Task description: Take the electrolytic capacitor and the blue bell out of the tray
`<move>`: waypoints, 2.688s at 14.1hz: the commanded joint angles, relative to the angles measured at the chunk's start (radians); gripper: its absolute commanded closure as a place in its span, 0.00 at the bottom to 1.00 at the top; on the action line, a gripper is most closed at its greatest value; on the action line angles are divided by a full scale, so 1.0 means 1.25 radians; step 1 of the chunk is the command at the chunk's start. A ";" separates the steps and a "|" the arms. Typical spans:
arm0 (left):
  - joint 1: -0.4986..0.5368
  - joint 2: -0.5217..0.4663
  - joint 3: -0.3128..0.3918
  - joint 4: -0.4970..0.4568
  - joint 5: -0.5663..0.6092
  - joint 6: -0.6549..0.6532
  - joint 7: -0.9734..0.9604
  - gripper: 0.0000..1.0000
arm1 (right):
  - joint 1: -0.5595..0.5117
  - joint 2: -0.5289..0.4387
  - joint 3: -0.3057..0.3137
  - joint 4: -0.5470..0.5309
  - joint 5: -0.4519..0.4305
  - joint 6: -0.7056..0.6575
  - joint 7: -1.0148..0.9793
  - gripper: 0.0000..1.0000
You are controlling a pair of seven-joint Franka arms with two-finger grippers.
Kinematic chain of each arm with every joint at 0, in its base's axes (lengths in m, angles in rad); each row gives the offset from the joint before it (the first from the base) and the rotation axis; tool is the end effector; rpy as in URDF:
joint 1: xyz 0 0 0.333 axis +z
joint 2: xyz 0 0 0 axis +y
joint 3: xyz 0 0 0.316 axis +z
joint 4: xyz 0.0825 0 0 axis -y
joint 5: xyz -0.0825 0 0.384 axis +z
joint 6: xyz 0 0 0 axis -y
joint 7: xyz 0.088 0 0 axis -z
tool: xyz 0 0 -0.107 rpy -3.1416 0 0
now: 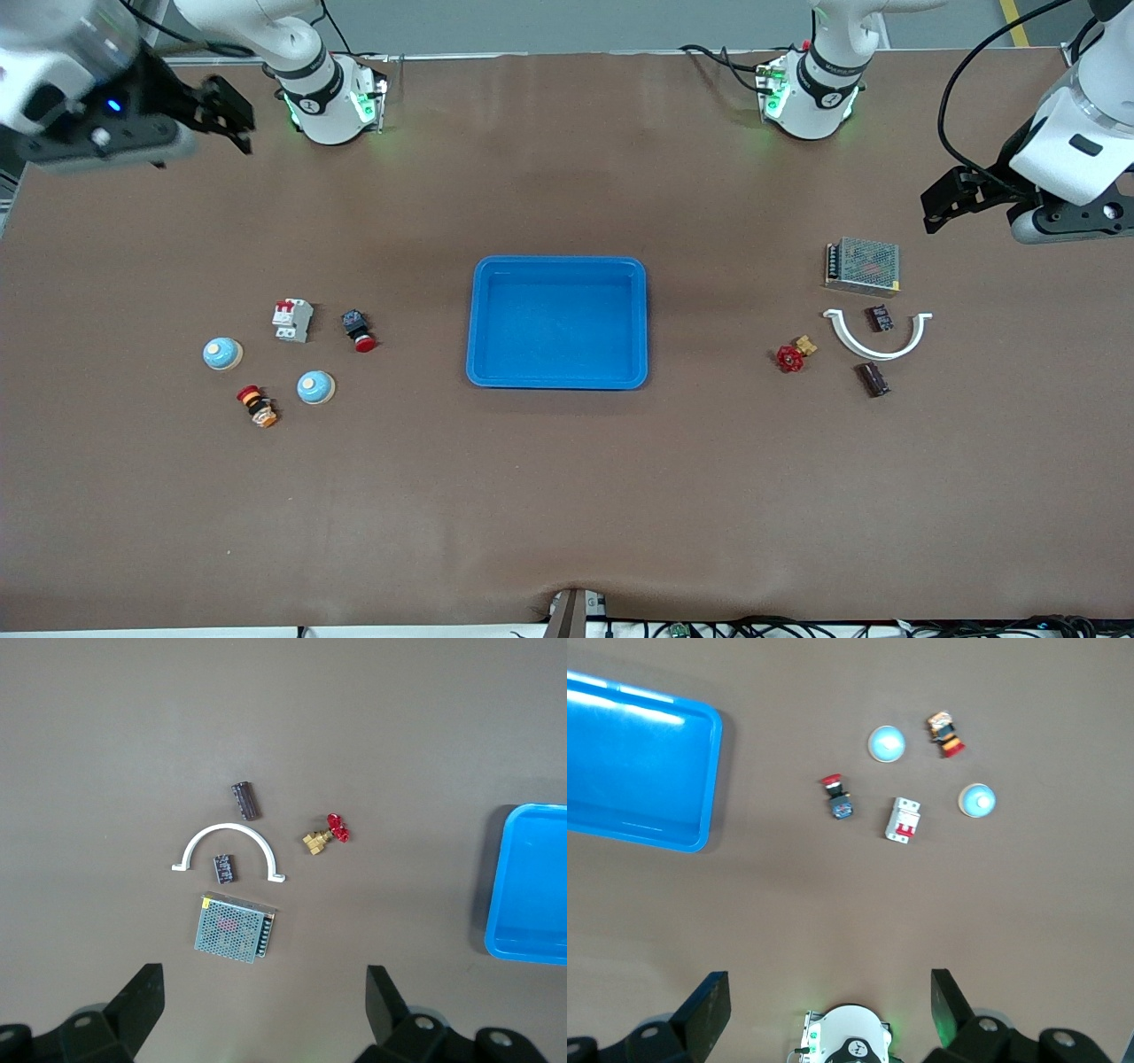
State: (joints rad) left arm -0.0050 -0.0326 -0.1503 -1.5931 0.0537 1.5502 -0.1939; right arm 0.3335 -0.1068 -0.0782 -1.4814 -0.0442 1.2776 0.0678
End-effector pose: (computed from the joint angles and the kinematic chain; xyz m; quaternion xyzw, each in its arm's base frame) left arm 0.5364 -0.0795 0.6301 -0.9994 -0.0198 0.0002 0.0298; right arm 0.4726 0.1146 0.6967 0.9947 0.0886 -0.0452 0.0249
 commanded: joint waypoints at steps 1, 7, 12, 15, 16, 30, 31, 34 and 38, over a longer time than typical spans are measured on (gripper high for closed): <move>0.003 -0.012 -0.001 -0.003 -0.007 -0.011 0.018 0.00 | -0.062 -0.051 0.006 -0.059 -0.008 0.038 -0.008 0.00; 0.004 -0.013 0.000 -0.001 -0.009 -0.018 0.020 0.00 | -0.198 -0.039 0.005 -0.056 0.003 0.131 -0.113 0.00; 0.004 -0.014 0.002 0.002 -0.009 -0.019 0.019 0.00 | -0.297 -0.016 0.006 -0.034 0.009 0.207 -0.112 0.00; 0.004 -0.013 0.002 0.003 -0.009 -0.019 0.019 0.00 | -0.307 0.028 0.007 -0.032 0.024 0.214 -0.118 0.00; 0.004 -0.013 0.002 0.003 -0.011 -0.018 0.019 0.00 | -0.305 0.033 0.009 -0.032 0.024 0.211 -0.118 0.00; 0.004 -0.025 0.000 -0.001 -0.015 -0.028 0.053 0.00 | -0.278 0.063 0.013 -0.025 0.027 0.239 -0.116 0.00; 0.004 -0.027 0.000 -0.001 -0.016 -0.028 0.073 0.00 | -0.272 0.071 0.013 -0.025 0.027 0.239 -0.116 0.00; 0.005 -0.028 0.004 0.001 -0.016 -0.029 0.082 0.00 | -0.263 0.078 0.013 -0.025 0.026 0.239 -0.116 0.00; 0.008 -0.024 0.007 0.012 -0.029 -0.029 0.074 0.00 | -0.263 0.078 0.013 -0.025 0.026 0.239 -0.116 0.00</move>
State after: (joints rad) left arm -0.0030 -0.0514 -0.1472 -1.5902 0.0456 1.5281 -0.1154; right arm 0.0023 -0.0160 -0.0579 -1.5351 -0.0223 1.5848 -0.0736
